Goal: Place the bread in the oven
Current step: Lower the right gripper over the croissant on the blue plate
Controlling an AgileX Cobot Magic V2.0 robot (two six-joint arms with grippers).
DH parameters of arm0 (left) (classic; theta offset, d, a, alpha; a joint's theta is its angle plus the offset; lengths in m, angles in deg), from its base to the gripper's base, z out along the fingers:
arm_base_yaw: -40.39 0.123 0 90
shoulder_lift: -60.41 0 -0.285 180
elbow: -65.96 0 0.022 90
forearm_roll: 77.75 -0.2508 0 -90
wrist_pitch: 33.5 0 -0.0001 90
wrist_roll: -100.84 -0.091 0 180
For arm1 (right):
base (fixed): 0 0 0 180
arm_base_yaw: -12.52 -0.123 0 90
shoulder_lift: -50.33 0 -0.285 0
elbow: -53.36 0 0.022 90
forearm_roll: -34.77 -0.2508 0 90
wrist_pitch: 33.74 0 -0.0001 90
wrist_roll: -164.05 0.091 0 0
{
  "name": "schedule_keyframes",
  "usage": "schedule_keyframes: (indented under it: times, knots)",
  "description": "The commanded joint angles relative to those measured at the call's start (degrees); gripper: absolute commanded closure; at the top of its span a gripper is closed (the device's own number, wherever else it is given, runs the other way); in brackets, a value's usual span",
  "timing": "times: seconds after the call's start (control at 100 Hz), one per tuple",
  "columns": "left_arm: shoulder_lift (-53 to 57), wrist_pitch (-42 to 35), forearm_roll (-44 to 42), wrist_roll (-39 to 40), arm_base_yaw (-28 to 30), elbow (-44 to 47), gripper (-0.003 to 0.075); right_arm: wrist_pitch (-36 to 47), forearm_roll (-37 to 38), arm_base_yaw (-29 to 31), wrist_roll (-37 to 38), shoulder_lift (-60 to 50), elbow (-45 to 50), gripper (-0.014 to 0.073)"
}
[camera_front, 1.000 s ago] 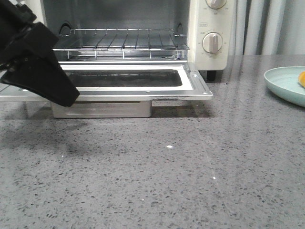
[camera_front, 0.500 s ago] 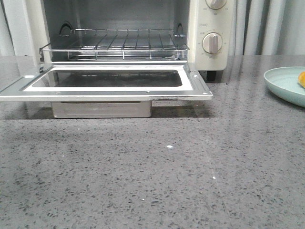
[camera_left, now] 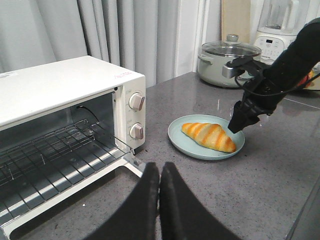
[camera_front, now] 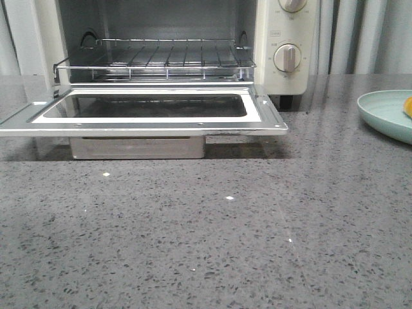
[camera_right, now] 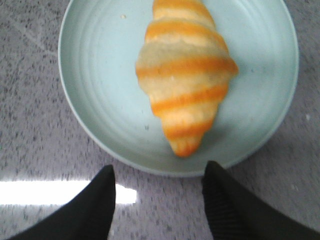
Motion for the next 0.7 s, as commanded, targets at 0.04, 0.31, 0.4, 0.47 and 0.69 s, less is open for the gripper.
schedule_keyframes:
  times: [0.04, 0.31, 0.4, 0.47, 0.69]
  knots:
    - [-0.3, -2.7, 2.0, 0.6, 0.2, -1.8, 0.0741, 5.1, 1.8, 0.3, -0.4, 3.0, -1.9, 0.0246]
    - [-0.3, -2.8, 2.1, 0.6, 0.2, -1.8, 0.0741, 5.8, 6.4, 0.3, -0.4, 11.2, -1.9, 0.0246]
    - [-0.3, -3.3, 2.1, 0.6, 0.2, -1.8, 0.0742, 6.7, 6.4, 0.3, -0.4, 13.5, -1.9, 0.0246]
    - [-0.3, -3.8, 2.1, 0.6, 0.2, -1.8, 0.0742, 6.9, 6.4, 0.3, -0.4, 15.5, -1.9, 0.0263]
    - [-0.3, -5.4, 2.1, 0.6, 0.2, -1.8, 0.0741, 7.2, 6.5, 0.3, -0.4, 20.1, -1.9, 0.0412]
